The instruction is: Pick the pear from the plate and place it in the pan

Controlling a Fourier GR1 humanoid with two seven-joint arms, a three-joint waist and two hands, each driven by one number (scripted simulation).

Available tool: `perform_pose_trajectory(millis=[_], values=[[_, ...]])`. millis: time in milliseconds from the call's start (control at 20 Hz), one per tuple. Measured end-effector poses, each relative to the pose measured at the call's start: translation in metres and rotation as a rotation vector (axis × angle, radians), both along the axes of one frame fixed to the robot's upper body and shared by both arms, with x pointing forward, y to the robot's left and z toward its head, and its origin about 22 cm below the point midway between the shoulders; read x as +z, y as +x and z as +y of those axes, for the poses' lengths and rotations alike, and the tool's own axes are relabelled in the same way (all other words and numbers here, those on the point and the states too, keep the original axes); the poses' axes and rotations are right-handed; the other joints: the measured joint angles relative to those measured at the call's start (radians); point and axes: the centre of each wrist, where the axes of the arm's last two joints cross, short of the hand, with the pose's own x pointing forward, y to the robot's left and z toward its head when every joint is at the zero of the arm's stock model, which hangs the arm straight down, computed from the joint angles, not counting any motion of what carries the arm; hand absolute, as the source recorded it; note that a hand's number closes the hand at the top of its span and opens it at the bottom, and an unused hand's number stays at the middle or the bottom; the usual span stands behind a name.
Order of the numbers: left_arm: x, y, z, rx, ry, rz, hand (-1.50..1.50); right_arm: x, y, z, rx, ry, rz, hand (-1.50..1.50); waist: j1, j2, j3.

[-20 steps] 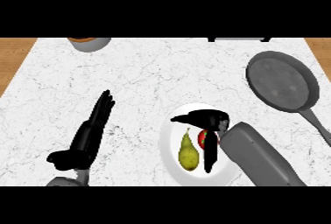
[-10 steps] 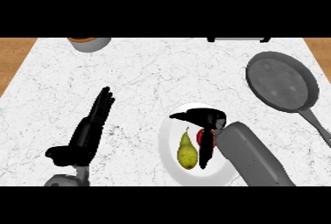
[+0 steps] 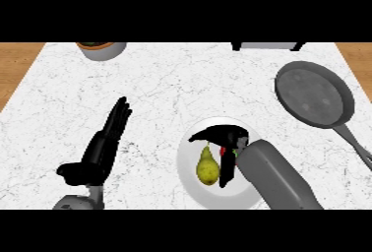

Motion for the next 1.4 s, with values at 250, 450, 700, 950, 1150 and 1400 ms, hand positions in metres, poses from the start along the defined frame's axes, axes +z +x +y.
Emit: perform_pose_trajectory(millis=[250, 450, 700, 950, 1150, 1400], values=[[0.0, 0.002, 0.009, -0.002, 0.002, -0.004, 0.0, -0.007, -0.007, 0.002, 0.072, -0.032, -0.063, 1.5, -0.001, -0.008, -0.006], [-0.001, -0.005, 0.011, 0.001, -0.003, 0.0, 0.0, -0.01, -0.01, 0.0, 0.097, -0.027, -0.108, 1.5, 0.0, -0.01, -0.005], [0.0, -0.002, 0.007, 0.002, -0.002, -0.004, 0.0, -0.012, -0.009, -0.002, 0.088, 0.01, -0.176, 1.5, -0.002, -0.007, -0.002], [-0.002, -0.005, 0.005, 0.015, -0.005, 0.002, 0.0, -0.003, -0.003, 0.0, -0.102, 0.022, -0.319, 1.5, -0.005, 0.006, 0.007], [-0.002, -0.007, 0.011, 0.026, -0.002, 0.004, 0.0, 0.011, 0.006, -0.014, -0.393, -0.043, -0.511, 1.5, -0.02, 0.012, 0.008], [-0.004, -0.009, 0.013, 0.032, -0.002, 0.013, 0.0, 0.045, 0.009, -0.012, -0.616, -0.077, -0.778, 1.5, -0.027, 0.013, 0.008]])
